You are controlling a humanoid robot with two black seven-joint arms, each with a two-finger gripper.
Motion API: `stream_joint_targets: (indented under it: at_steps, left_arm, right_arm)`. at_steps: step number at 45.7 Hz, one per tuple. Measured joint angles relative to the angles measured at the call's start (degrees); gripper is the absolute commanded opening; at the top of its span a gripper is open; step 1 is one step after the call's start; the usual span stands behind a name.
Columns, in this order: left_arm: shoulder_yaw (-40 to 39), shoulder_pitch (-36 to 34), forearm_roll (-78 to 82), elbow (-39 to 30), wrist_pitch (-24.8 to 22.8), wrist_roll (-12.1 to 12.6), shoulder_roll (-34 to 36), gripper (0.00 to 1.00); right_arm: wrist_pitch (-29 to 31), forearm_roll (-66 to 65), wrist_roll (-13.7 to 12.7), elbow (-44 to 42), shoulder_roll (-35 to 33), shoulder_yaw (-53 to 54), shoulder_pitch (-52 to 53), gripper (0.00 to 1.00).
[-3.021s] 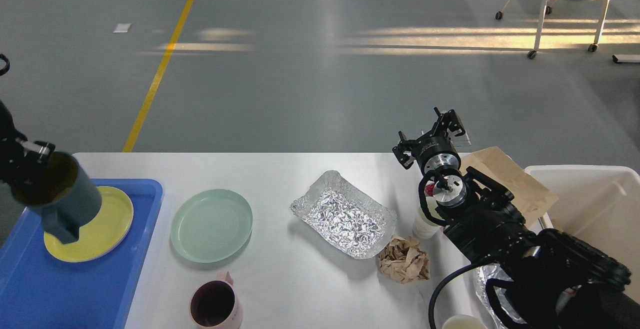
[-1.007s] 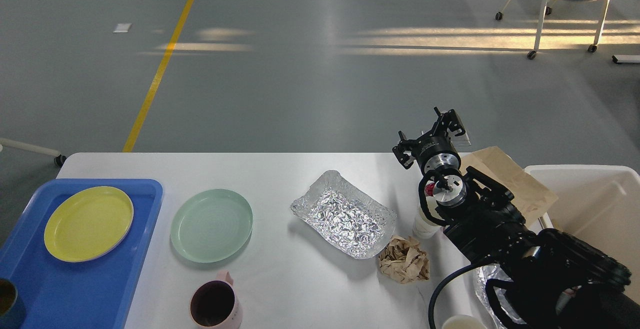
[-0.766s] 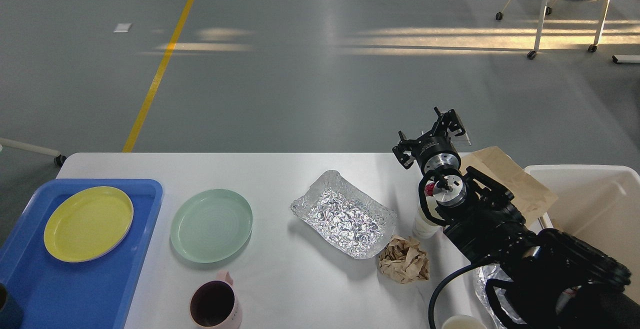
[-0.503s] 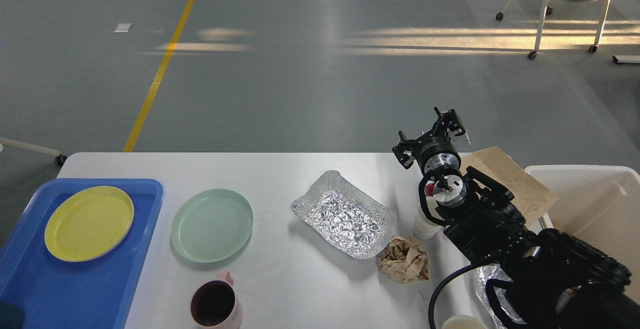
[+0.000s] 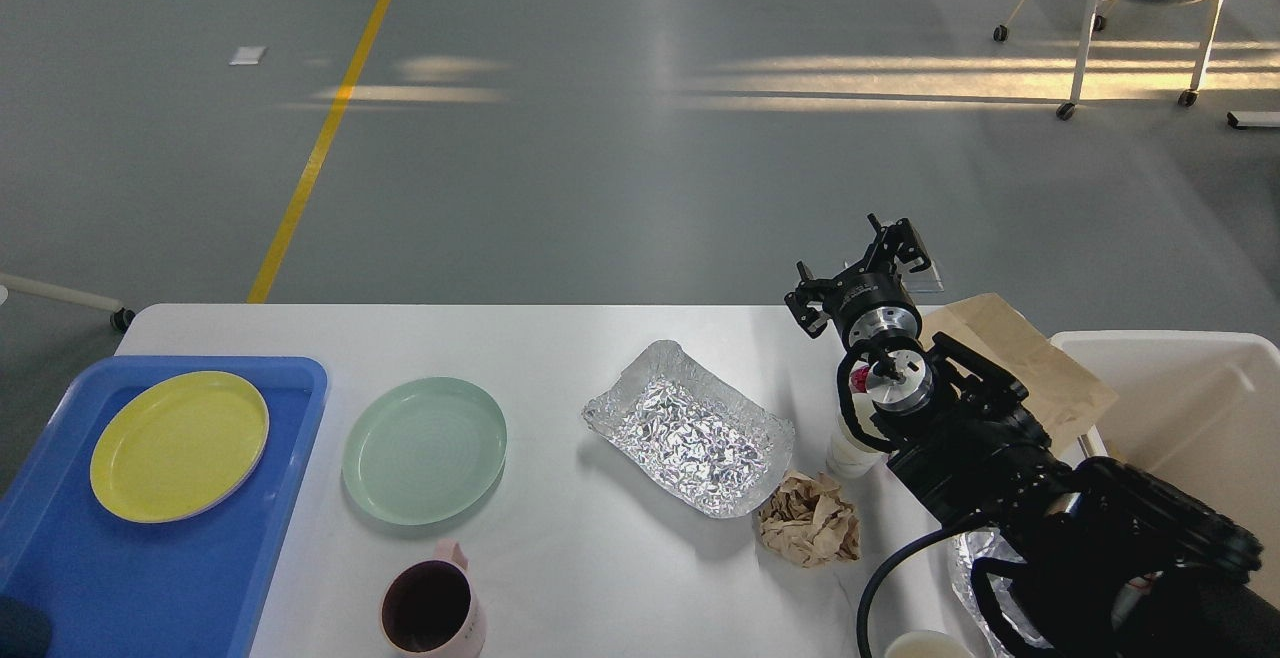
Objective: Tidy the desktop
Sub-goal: 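Return the empty left gripper above the table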
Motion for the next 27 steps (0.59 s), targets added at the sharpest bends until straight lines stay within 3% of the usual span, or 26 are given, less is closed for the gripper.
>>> stream_joint_targets:
  at_steps: [8,27]
  left_arm:
    - [0.4,-7.4,-8.0,0.0,-4.3,-2.0,-2.4,0.80]
    - [0.8,-26.4,-28.4,0.1,-6.4,-1.9,-15.4,0.81]
  right_arm:
    - [0.0,0.0,0.0,0.0,0.0,0.0,0.0,1.00]
    - [0.0,0.0,0.0,0.0,0.0,0.0,0.0,1.00]
